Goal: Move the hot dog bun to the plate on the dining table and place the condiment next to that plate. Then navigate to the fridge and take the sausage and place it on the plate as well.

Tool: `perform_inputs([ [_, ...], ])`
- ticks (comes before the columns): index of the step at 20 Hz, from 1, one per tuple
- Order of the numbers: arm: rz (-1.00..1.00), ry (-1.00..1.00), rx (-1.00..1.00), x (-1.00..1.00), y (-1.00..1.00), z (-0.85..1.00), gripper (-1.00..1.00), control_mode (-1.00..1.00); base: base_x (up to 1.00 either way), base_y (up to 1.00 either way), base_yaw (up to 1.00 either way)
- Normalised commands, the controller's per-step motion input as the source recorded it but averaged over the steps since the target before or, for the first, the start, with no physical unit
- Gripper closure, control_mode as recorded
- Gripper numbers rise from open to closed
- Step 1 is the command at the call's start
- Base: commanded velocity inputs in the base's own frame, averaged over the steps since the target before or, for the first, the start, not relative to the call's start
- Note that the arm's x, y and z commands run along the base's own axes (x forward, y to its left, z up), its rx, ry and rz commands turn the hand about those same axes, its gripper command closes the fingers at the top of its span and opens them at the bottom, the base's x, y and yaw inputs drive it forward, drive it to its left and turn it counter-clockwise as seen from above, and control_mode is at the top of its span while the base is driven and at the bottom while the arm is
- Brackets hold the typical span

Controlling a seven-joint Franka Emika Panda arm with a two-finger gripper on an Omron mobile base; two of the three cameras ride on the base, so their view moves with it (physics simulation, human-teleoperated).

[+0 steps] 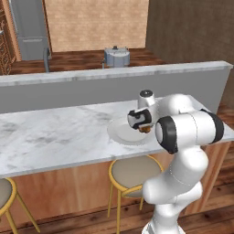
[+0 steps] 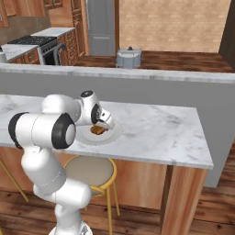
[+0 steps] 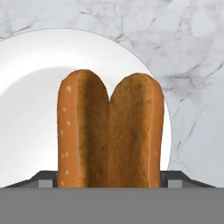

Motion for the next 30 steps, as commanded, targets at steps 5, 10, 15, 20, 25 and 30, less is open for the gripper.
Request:
perform_inputs([
  [5,-0.04,0.00,0.02,0.00,-0.01,-0.34,1.00,-1.00,0.00,0.00,0.00],
  [10,-0.03,-0.02,0.01,0.03,0.00,-0.37,1.00,-1.00,0.00,0.00,0.00],
  [15,-0.01,-0.05,0.01,0.16,0.00,-0.33,1.00,-1.00,0.00,0.00,0.00],
  [20,-0.01,-0.11,0.02,0.47,0.00,-0.09,-1.00,-1.00,0.00,0.00,0.00],
  [25,-0.03,-0.11,0.02,0.58,0.00,0.00,-1.00,-1.00,0.00,0.00,0.00],
  [30,-0.04,-0.01,0.00,0.31,0.00,0.00,-1.00,-1.00,0.00,0.00,0.00],
])
